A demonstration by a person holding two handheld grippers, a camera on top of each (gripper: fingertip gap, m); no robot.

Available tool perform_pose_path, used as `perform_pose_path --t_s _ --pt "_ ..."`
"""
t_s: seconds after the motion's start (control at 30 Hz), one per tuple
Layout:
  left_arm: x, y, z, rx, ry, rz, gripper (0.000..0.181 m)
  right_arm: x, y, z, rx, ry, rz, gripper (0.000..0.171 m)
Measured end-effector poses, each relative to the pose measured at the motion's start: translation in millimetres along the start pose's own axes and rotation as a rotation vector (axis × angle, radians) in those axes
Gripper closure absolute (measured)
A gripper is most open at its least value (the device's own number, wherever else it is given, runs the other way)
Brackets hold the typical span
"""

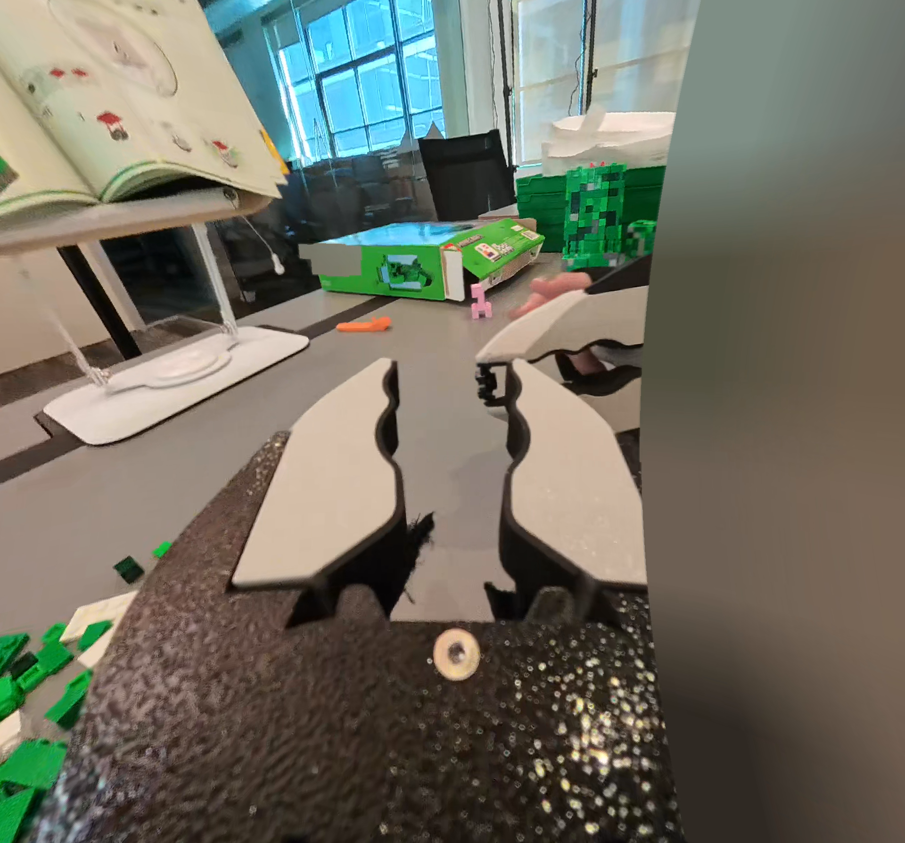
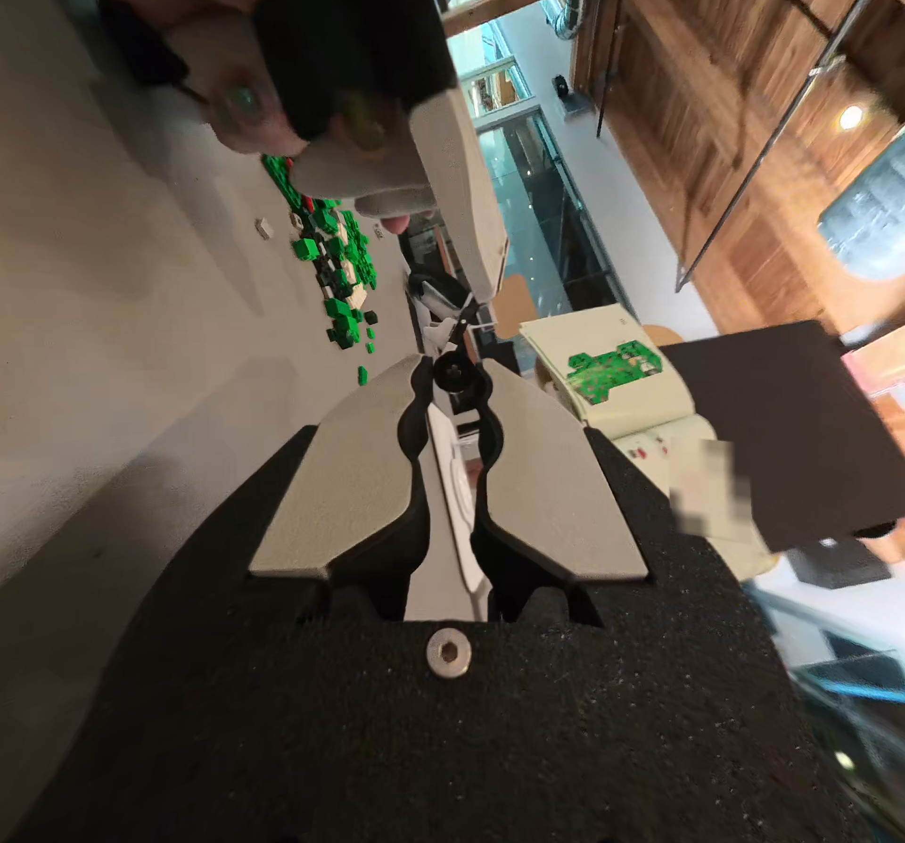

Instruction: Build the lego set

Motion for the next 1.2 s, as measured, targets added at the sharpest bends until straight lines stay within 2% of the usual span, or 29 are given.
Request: perform_pose_path --t_s 0.23,0.4,0.5,0.63,0.7,0.83,0.93,1.03,1.13,1.2 --pt "6 4 5 -0.070 0.135 0.021 0.149 -3 -8 -4 0.043 0.025 -0.099 0.155" --pt "13 3 6 -0.072 0.185 0.077 0.172 -8 -11 -6 0.071 0.002 -0.152 0.156" --pt "14 3 7 -0.084 0.204 0.075 0.176 -9 -11 -7 0.076 -0.009 -0.167 0.156" --pt "8 8 9 -0.164 0.194 0.099 0.178 -2 0 -7 0.066 0.013 -0.083 0.133" --pt "8 7 9 -0.203 0.189 0.231 0.178 13 16 -13 0.018 0.048 0.004 0.131" --pt "27 10 16 -0.317 0.250 0.669 0.178 46 42 -24 -0.023 0.146 0.291 0.140" --pt "47 14 26 -0.296 0.327 0.961 0.178 59 51 -25 -0.022 0.200 0.453 0.145" --pt "59 18 38 -0.308 0.425 1.072 0.177 62 54 -26 -0.030 0.217 0.486 0.148" --pt "63 17 52 -0.341 0.531 1.073 0.177 62 53 -26 -0.031 0.218 0.488 0.149" --pt "61 16 59 -0.375 0.544 1.085 0.177 63 53 -27 -0.027 0.220 0.507 0.152"
Point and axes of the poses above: each gripper's, where its closed fingertips meet, z out along the fingers, y out of its underside, x = y × z across the jaws, the point moved 8 cm from there along -z, back along the fingers, and after that the axes turned 15 degrees about z, right-handed, at the moved point
